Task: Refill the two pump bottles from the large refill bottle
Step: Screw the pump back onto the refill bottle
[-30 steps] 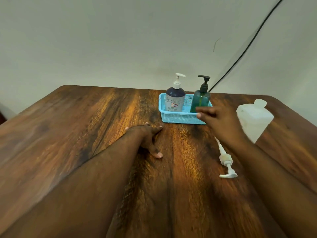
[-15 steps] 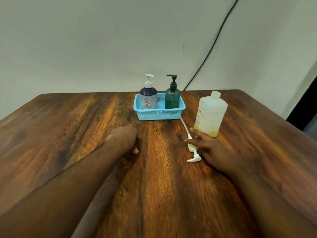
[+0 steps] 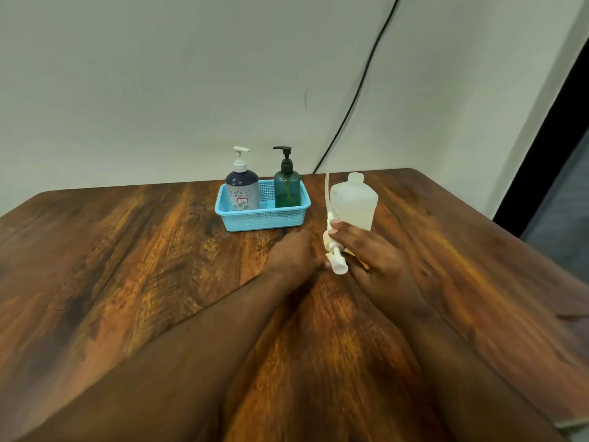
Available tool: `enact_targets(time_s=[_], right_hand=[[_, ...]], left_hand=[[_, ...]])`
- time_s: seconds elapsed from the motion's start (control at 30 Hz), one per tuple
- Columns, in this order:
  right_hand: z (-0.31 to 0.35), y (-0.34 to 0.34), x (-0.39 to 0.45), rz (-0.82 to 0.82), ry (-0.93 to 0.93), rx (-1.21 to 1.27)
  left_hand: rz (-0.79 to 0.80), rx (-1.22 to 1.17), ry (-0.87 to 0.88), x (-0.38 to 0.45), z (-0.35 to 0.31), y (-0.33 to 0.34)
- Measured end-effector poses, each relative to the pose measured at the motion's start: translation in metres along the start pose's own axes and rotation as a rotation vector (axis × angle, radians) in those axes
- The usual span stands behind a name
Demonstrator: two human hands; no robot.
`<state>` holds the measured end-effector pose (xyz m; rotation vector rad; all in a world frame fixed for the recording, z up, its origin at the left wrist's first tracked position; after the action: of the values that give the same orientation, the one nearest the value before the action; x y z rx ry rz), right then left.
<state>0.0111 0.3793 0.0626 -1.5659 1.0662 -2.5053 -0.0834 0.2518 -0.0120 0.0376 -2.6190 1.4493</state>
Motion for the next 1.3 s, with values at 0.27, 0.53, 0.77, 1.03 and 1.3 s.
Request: enact_targets(time_s=[0.27,0.53,0.77,1.03,1.3], right_hand=[[-0.022,-0.065,-0.006,-0.284,0.305,0.235],[-0.029,-0.098,0.002,-0.508,0.54,0.528],[0.021,-0.065,0.035,-0.543,0.464,0.746],[0.06,-0.025,0.082,-0.538,0.423,0.933],[0.058,-0.027,0.103,-0.529,0.348,0.89]], left_hand=[[-0.102,-0.652,-0.093,0.052,-0.035,0.014],[-0.178,-0.812,-0.066,-0.007,0.013,-0.023],[-0.239,-0.801,-0.179,-0.095,0.109,-0.081],[-0.267,-0.659,-0.129,-0.113,0.134,-0.103],[-0.287,-0.605,-0.074,-0.107,0.139,-0.1]])
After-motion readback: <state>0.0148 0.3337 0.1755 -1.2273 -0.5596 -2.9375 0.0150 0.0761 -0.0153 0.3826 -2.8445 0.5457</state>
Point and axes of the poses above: each hand's wrist, its own x-axis towards the middle knuckle, its own y-axis out of the palm, z = x × y, the point moved 9 cm from there along x, towards the middle knuckle, and after that the axes turned 3 degrees about -z, right-handed, at the moved point
